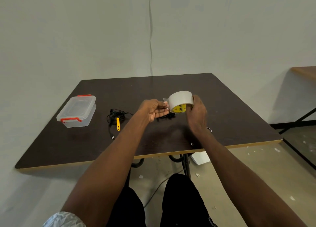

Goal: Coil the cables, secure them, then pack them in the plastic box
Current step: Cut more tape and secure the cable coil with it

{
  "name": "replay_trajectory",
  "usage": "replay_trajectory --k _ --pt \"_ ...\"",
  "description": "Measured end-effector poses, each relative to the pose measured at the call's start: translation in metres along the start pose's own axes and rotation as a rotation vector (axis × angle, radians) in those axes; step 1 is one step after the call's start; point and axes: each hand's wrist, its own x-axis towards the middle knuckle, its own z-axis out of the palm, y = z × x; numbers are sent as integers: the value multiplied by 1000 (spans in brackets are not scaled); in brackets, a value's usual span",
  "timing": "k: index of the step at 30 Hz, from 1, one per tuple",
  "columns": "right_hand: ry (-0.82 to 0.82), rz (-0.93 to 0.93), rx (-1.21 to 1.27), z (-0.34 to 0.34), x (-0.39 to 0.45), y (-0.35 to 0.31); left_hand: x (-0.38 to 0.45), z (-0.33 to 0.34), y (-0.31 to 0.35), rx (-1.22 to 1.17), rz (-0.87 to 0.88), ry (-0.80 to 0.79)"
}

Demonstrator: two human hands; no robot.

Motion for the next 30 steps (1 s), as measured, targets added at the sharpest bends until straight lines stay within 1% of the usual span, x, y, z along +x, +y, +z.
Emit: replay_trajectory --k 6,11,16,23,26,28,30 --pt "-7 -11 8 -6 2 6 1 6 -1 -26 -15 -27" --pt "-19 0 -23 -11 3 9 1 18 0 44 -11 -4" --pt "-38 -27 -55 -18 8 14 -1 20 1 37 -6 -71" --pt "-56 -41 -82 -27 13 22 -4 22 3 -31 -48 -179" --pt "-69 -23 -96 -28 15 23 0 27 -2 -64 -54 -134" --pt "-93 -23 -112 -28 13 25 4 29 -7 -23 -29 -107" --pt "-106 -8 -102 -29 11 30 5 31 -10 10 -17 -124"
